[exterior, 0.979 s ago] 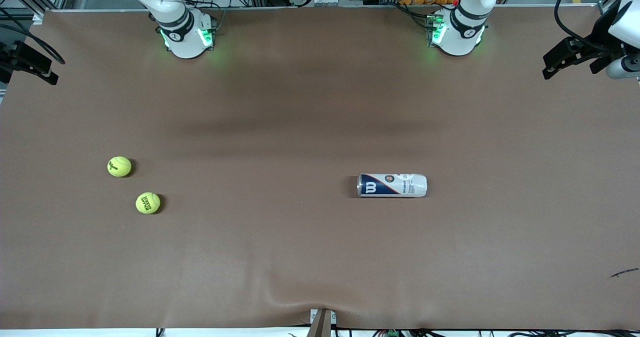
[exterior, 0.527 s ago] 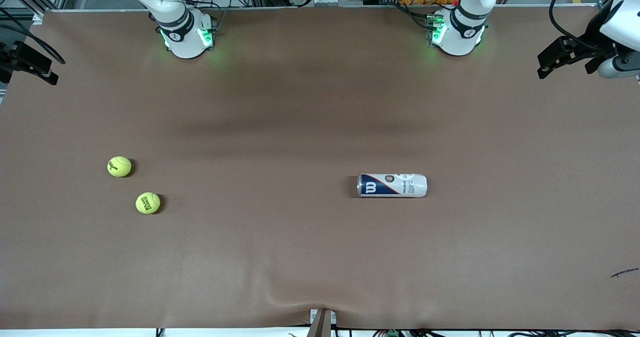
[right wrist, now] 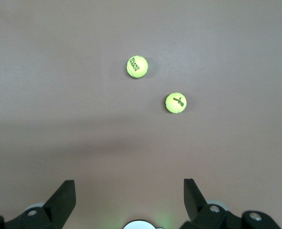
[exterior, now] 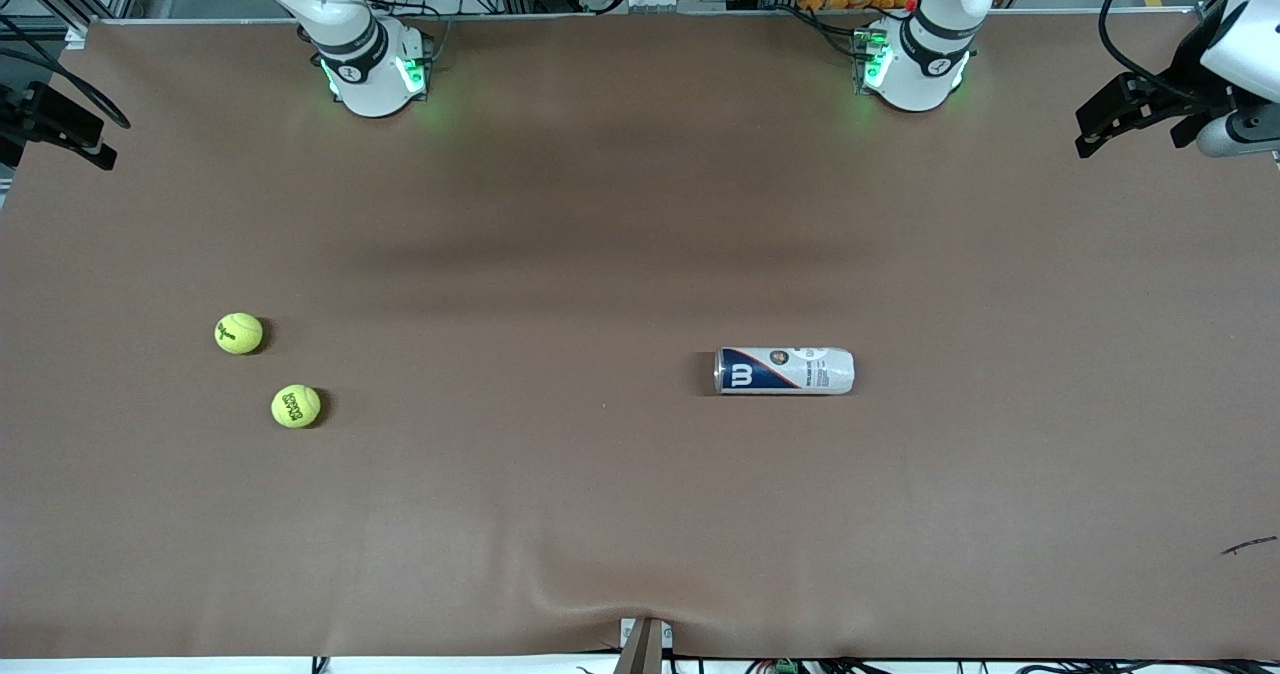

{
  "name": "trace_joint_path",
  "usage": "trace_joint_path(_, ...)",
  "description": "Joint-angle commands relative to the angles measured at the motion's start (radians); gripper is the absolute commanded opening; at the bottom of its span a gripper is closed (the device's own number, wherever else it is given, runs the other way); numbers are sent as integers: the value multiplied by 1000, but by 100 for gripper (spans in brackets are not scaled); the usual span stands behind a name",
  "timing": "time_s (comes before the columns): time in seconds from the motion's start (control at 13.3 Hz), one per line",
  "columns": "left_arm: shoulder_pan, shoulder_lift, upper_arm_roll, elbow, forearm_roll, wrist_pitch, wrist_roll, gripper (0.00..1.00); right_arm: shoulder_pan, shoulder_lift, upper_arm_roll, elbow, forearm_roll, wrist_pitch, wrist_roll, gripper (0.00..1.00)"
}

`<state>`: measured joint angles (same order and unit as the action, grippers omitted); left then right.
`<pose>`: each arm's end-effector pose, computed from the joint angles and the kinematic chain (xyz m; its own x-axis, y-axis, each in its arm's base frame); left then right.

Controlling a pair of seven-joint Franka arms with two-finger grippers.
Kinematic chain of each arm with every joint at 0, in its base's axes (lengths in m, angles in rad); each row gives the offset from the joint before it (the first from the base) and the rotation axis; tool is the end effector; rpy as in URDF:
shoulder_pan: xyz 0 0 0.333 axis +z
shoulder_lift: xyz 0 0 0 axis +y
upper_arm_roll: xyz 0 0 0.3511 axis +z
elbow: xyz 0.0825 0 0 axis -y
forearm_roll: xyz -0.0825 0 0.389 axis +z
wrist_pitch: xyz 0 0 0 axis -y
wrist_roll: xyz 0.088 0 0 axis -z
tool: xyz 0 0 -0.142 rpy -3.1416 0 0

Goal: Insert tennis ball vertically with right arm

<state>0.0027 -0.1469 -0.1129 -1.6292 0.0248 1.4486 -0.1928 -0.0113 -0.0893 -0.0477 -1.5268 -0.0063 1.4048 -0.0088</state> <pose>0.4908 -0.0554 0.6637 0.9959 0.0872 -0.0260 0.0859 -0.9952 -0.0470 0.5078 -0.0323 0.6787 0.9982 -0.0509 -0.0328 -0.0508 -0.9987 0.0017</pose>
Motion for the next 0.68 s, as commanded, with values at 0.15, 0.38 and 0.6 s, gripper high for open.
trace_joint_path(0.15, 5, 12, -8, 22, 9, -17, -2, 100, -6, 5, 5, 11, -6, -6, -2, 100)
trace_joint_path(0.38, 5, 21, -8, 23, 10, -13, -2, 100, -6, 5, 5, 11, -6, -6, -2, 100)
trace_joint_path(0.6, 3, 33, -8, 26, 14, -7, -5, 100, -7, 5, 5, 10, -6, -6, -2, 100)
